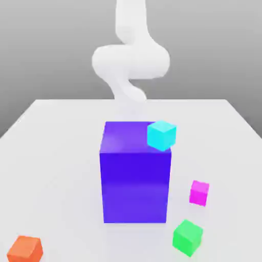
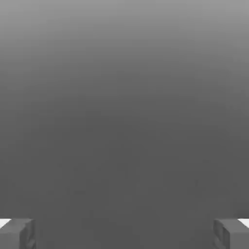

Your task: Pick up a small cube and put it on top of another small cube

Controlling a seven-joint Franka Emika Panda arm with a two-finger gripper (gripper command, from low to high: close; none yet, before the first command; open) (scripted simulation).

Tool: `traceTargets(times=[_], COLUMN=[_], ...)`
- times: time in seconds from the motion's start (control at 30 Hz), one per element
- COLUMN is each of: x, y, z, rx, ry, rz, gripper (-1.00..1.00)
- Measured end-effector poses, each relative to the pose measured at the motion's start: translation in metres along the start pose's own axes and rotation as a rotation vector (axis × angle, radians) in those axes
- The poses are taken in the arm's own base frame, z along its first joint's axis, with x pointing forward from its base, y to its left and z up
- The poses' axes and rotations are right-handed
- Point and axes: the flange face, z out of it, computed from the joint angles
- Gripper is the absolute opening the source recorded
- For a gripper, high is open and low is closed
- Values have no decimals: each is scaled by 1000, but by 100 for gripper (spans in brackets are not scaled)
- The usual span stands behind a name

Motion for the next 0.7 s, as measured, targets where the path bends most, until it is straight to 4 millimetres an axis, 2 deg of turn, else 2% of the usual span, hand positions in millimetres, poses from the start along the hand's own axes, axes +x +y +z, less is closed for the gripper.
traceTargets(times=[0.07,0.17,0.27,0.37,0.5,0.6,0.63,0.7], x=[-26,-74,-134,-201,-299,-372,-382,-398], y=[-5,-7,-2,13,53,96,109,122], z=[53,122,181,230,278,296,302,313], rx=[-16,-39,-61,-85,-122,-150,-161,-165], ry=[-85,-204,-318,-431,-584,-696,-716,-733], rz=[-93,-234,-380,-536,-768,-963,-990,-1021], gripper=[0,0,0,0,0,0,0,0])
